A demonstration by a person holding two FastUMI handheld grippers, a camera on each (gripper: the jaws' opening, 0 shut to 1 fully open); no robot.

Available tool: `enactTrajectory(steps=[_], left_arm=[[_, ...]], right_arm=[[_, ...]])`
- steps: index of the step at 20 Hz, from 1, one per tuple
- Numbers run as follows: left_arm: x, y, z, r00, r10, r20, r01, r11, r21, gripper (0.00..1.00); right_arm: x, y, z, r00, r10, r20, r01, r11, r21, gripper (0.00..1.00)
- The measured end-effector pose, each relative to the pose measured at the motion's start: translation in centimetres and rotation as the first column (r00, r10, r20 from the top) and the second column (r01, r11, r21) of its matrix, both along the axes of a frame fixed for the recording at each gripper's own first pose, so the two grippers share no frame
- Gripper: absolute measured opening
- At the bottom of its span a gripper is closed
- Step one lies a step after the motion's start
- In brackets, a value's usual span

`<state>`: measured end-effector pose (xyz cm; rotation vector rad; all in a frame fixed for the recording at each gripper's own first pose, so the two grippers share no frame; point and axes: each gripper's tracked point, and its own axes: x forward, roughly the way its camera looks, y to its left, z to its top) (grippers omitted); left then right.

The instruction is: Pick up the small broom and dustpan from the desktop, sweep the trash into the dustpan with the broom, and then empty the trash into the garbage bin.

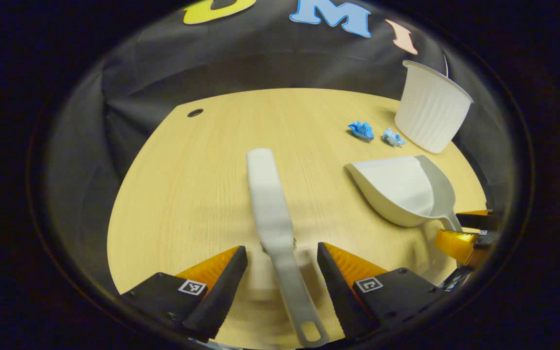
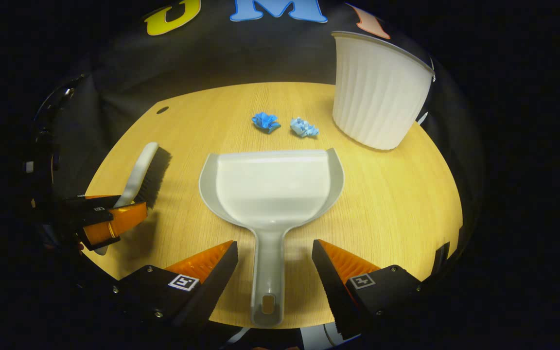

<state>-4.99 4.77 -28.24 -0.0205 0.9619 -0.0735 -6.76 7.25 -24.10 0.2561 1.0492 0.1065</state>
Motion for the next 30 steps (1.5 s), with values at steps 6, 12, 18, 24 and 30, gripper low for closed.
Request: enactTrajectory(steps=[6,12,18,24,30], left_arm=[[1.7,-0.5,-2.3,0.999,-0.003,-0.049,0.004,1.0,0.011,0.83],[3.2,0.0,-2.7,0.998,-0.043,-0.049,0.045,0.998,0.047,0.66],[5.7,-0.4,-2.9,0.992,-0.119,-0.03,0.121,0.988,0.094,0.51],[9.1,-1.5,-2.9,0.979,-0.201,-0.021,0.202,0.97,0.132,0.48],[14.0,-3.7,-2.8,0.976,-0.216,0.028,0.211,0.969,0.127,0.51]], right_arm=[[1.5,0.6,-2.2,0.998,0.047,-0.052,-0.048,0.999,-0.024,0.87],[2.0,0.1,-2.9,0.996,0.077,-0.05,-0.08,0.996,-0.051,0.55],[2.0,-0.5,-2.9,0.991,0.129,-0.031,-0.131,0.989,-0.072,0.36],[1.5,-2.7,-3.2,0.979,0.202,-0.032,-0.203,0.977,-0.061,0.36],[2.1,-6.2,-3.6,0.965,0.257,-0.044,-0.26,0.964,-0.062,0.33]])
